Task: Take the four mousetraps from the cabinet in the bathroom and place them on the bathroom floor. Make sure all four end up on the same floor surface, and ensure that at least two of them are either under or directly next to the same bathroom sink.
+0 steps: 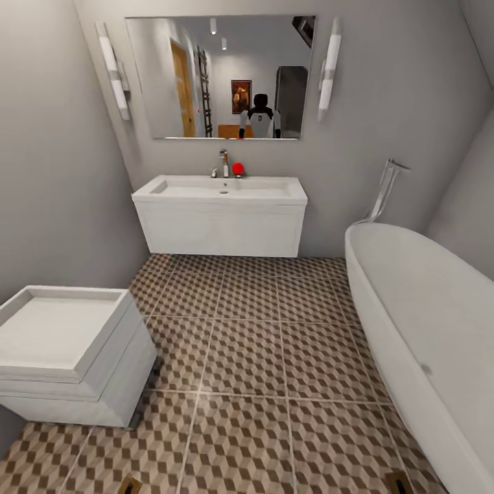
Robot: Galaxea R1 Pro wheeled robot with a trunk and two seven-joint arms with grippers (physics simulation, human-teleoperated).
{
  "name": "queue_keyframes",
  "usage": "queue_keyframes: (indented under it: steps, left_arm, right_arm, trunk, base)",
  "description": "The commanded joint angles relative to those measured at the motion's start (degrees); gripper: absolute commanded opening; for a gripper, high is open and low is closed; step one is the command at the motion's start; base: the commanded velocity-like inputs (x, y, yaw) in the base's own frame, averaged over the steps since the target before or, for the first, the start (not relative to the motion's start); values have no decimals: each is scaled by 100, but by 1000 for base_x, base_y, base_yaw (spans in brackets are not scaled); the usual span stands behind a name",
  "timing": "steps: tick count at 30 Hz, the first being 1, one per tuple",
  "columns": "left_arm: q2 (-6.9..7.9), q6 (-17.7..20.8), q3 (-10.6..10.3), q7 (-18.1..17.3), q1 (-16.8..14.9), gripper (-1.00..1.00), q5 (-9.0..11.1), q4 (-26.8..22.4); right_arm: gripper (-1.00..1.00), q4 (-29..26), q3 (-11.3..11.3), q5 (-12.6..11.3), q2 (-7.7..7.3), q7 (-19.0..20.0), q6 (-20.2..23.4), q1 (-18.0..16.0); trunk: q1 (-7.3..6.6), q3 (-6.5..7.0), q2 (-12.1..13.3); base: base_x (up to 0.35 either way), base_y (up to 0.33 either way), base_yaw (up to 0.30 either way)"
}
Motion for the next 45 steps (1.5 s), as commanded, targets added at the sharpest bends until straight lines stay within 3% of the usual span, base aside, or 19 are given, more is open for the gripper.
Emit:
queue_keyframes:
  steps: [1,45]
  left_arm:
    - [-1,-29,-28,-16,-8,-100,42,22]
    - [-1,-29,-28,-15,-7,-100,42,24]
  right_arm:
    - [-100,1,40,-25,-4,-17,-14,-3]
    - [-100,1,46,-16,-6,-17,-14,-3]
  trunk:
    - [3,-5,-2]
    - [3,-5,-2]
  base:
    - [330,0,27]
    - [330,-63,-24]
